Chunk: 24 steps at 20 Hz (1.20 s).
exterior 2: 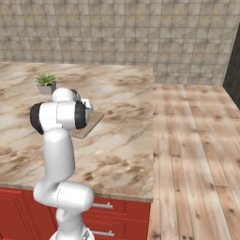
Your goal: Retrieve the fish from the fridge and place it on the cutting board.
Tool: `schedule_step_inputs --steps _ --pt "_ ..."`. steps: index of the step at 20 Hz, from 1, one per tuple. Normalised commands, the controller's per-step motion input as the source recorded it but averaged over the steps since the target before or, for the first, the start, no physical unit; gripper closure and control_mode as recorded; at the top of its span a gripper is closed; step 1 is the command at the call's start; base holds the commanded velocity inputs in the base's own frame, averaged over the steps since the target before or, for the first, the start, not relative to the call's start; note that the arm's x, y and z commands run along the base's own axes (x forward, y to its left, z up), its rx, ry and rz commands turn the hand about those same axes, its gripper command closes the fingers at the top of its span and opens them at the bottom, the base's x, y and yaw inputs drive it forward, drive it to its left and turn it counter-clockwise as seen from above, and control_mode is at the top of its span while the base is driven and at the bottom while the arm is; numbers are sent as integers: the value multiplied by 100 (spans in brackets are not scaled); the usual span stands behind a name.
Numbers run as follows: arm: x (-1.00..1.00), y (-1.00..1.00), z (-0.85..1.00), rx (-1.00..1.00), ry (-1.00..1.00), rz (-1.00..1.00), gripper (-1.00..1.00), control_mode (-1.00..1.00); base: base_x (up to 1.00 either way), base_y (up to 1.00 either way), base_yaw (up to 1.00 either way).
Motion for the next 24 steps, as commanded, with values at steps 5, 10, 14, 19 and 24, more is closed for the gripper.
schedule_step_inputs --steps 5,10,14,19,24 --pt "83 29 -32 0 0 0 -100 -100 0 0 0" --pt "25 1 -2 0 0 0 -100 -100 0 0 0" --pt "20 0 0 0 0 0 -100 -100 0 0 0" --pt "-30 -10 51 1 14 -3 -100 -100 0 0 0" --pt "-100 -91 47 8 11 -3 -100 -100 0 0 0"
